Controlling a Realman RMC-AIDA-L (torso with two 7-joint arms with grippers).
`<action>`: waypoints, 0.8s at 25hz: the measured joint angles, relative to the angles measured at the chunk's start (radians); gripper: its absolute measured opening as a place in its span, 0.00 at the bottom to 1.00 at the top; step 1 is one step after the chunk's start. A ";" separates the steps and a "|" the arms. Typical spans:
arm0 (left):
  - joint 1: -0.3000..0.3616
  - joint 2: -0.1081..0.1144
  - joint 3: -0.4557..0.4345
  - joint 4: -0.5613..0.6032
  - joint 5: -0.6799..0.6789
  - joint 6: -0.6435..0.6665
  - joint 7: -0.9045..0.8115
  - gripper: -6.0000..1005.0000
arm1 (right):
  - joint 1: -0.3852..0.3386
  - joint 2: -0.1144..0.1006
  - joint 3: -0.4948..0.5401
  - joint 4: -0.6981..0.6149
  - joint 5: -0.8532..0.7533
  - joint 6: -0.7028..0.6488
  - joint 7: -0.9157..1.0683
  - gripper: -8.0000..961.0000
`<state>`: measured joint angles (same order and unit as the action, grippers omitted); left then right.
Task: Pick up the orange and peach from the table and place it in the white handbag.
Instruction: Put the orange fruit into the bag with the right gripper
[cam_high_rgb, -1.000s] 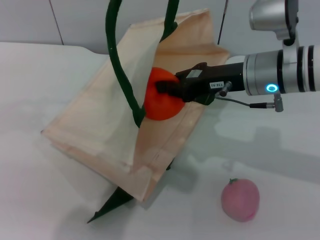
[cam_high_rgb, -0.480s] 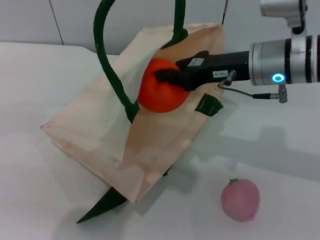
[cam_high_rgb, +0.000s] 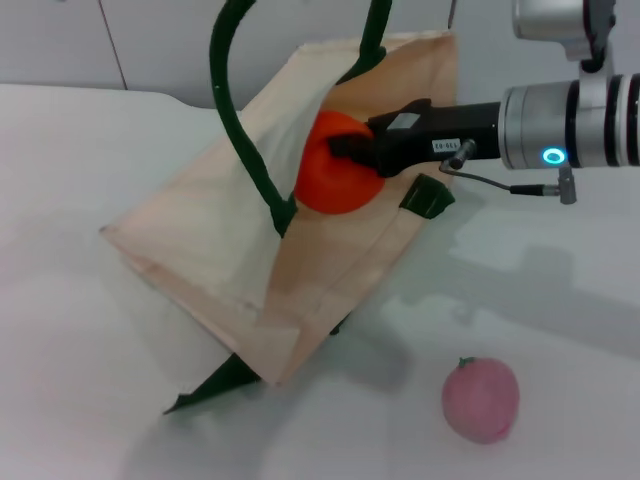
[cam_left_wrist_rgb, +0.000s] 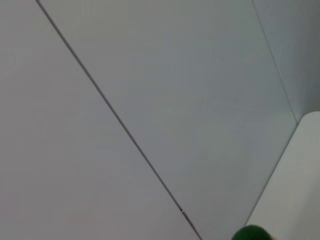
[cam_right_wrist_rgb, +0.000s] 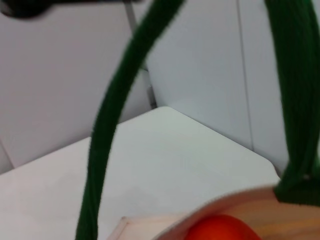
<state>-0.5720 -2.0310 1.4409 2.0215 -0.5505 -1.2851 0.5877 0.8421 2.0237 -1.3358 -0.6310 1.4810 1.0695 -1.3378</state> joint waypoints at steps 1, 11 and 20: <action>-0.001 0.000 0.002 0.001 0.000 0.001 -0.002 0.12 | 0.002 0.000 0.000 0.009 0.000 -0.007 -0.006 0.08; -0.013 0.000 0.026 0.004 0.000 0.001 -0.019 0.12 | 0.049 -0.006 0.001 0.099 -0.001 -0.048 -0.031 0.08; -0.017 0.000 0.029 0.005 0.000 0.001 -0.026 0.12 | 0.081 -0.007 0.002 0.144 -0.026 -0.077 0.006 0.22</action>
<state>-0.5888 -2.0310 1.4697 2.0264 -0.5508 -1.2839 0.5613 0.9230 2.0170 -1.3333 -0.4865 1.4554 0.9921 -1.3321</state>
